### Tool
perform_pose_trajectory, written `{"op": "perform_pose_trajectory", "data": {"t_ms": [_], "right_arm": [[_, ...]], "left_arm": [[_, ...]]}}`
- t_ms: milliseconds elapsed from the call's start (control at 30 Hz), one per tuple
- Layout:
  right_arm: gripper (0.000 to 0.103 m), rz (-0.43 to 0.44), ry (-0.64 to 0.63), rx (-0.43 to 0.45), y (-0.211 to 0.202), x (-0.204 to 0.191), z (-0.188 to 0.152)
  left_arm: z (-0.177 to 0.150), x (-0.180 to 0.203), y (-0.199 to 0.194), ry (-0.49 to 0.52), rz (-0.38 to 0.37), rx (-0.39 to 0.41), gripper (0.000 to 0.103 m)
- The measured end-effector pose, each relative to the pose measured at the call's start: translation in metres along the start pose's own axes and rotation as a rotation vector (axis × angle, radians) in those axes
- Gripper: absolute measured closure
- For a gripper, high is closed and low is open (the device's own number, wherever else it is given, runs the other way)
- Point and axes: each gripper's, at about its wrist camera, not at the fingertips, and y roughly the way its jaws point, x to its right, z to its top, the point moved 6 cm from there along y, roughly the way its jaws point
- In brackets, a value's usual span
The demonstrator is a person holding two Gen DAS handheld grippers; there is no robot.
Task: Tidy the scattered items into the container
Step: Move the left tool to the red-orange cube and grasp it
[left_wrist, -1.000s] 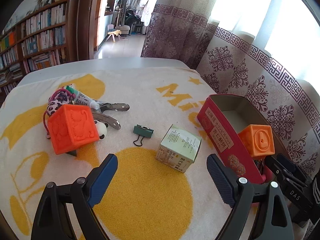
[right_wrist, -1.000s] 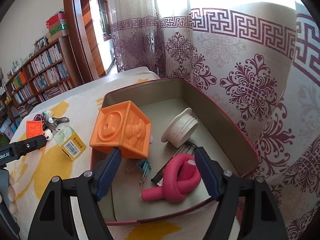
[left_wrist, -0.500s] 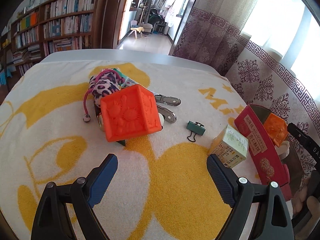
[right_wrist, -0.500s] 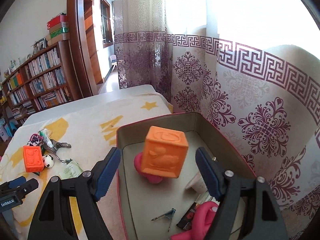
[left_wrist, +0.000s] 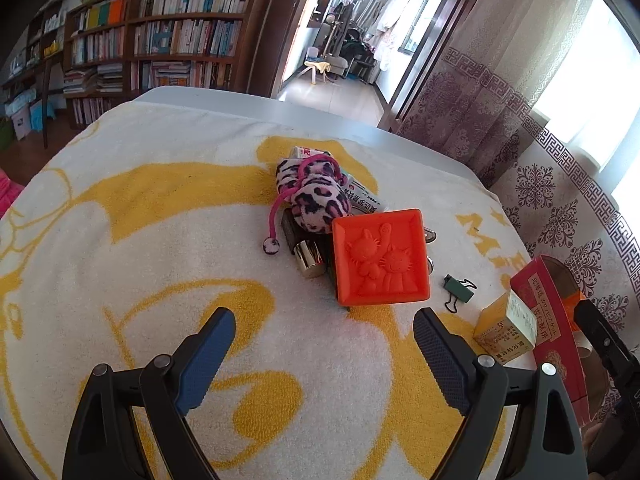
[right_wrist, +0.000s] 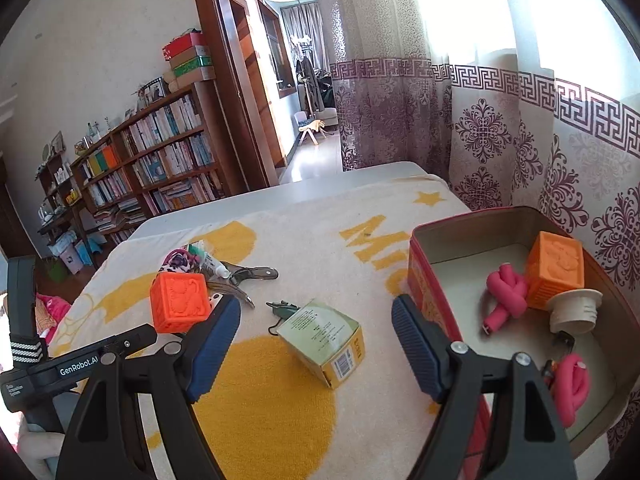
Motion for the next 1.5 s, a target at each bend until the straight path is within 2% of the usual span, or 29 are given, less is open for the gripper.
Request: {"op": "perform_pose_trajectory", "data": {"t_ms": [133, 267, 567, 767, 1100, 1333, 1400, 1433, 1500], "right_arm": [[0.022, -0.048, -0.015, 0.015, 0.004, -0.001, -0.015], [0.022, -0.056, -0.022, 0.032, 0.001, 0.002, -0.016], [0.022, -0.02, -0.049, -0.035, 0.012, -0.006, -0.026], [0.022, -0.037, -0.056, -0.027, 0.009, -0.007, -0.026], [0.022, -0.037, -0.008, -0.007, 0.001, 0.004, -0.02], [0.022, -0.044, -0.015, 0.043, -0.01, 0.003, -0.013], [0.022, -0.037, -0.007, 0.038, -0.009, 0.004, -0.013], [0.022, -0.035, -0.004, 0.035, -0.008, 0.005, -0.013], [0.022, -0.03, 0.0, 0.027, -0.006, 0.005, -0.013]], "left_arm": [[0.0, -0.004, -0.001, -0.016, 0.006, 0.008, 0.011], [-0.001, 0.0, -0.001, -0.019, -0.016, 0.011, 0.011], [-0.005, 0.016, -0.003, 0.028, -0.038, 0.012, 0.011], [-0.002, 0.021, 0.005, 0.032, -0.035, -0.003, 0.011], [0.023, 0.04, 0.023, 0.066, -0.028, -0.047, 0.011], [0.037, 0.041, 0.052, 0.025, -0.033, -0.059, 0.011], [0.035, 0.043, 0.056, 0.039, -0.039, -0.054, 0.015], [0.033, 0.044, 0.058, 0.049, -0.037, -0.059, 0.034], [0.029, 0.044, 0.058, 0.067, -0.027, -0.059, 0.043]]}}
